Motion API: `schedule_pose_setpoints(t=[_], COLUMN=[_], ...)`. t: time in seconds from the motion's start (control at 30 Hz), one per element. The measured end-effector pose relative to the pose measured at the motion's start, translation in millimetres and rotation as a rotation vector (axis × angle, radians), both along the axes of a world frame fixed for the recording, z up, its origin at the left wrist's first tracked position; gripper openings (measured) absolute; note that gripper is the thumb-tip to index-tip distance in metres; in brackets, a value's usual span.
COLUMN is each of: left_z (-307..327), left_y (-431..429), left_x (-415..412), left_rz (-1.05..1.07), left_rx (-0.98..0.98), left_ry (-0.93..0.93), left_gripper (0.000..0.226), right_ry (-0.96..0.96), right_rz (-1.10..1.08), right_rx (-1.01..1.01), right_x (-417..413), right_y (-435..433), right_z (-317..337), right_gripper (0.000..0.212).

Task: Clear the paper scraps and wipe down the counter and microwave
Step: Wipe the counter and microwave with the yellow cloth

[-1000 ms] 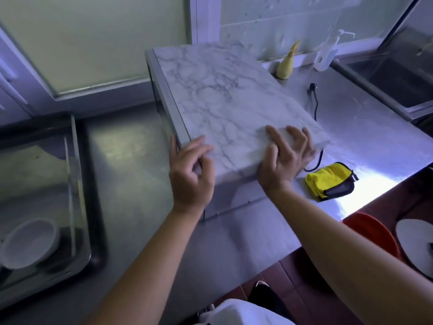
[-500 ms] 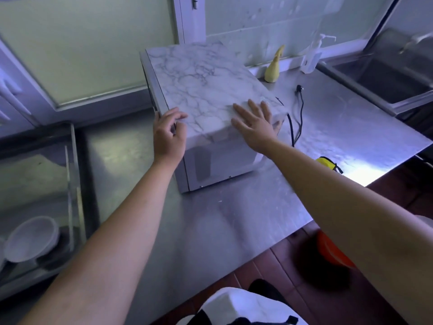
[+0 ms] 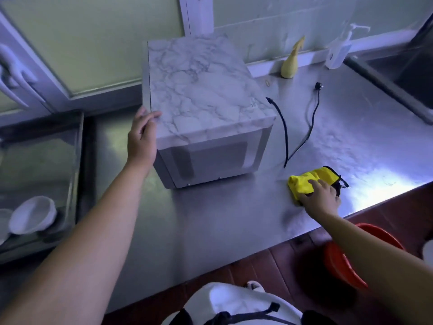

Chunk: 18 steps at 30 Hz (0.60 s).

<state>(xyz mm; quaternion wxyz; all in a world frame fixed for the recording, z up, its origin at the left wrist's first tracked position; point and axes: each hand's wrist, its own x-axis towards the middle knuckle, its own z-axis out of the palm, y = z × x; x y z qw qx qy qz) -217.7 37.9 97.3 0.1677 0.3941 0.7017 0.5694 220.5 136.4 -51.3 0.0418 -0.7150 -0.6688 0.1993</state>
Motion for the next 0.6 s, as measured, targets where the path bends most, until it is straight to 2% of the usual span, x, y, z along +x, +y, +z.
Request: schedule_pose_setpoints(t=[0.1, 0.17, 0.23, 0.3, 0.4, 0.5, 0.6], left_z=[0.9, 0.5, 2.5, 5.5, 7.1, 5.8, -6.3], left_y=[-0.7, -0.3, -1.7, -4.3, -5.3, -13.0, -46.0], left_x=[2.5, 3.9, 6.6, 10.6, 19.8, 43.8, 102.2], left_rz=[0.026, 0.052, 0.068, 0.078, 0.151, 0.301, 0.538], left_rx=[-0.022, -0.030, -0.040, -0.046, -0.034, -0.007, -0.009], left_ry=[0.015, -0.003, -0.050, -0.082, -0.148, -0.181, 0.057], left_gripper=[0.027, 0.028, 0.027, 0.026, 0.027, 0.033, 0.051], right_ry=[-0.034, -0.073, -0.216, -0.410, -0.543, -0.522, -0.352], right_rz=[0.134, 0.191, 0.319, 0.506, 0.690, 0.861, 0.949], right_rx=[-0.029, -0.130, -0.283, -0.333, -0.209, -0.086, -0.014], right_x=[17.8, 22.9, 21.5, 18.0, 14.5, 12.8, 5.3], right_y=[39.8, 65.1, 80.8, 89.4, 85.2, 61.6, 33.6], right_z=[1.4, 5.5, 6.6, 6.5, 8.2, 6.5, 11.1], right_gripper=[0.064, 0.070, 0.071, 0.061, 0.048, 0.032, 0.025])
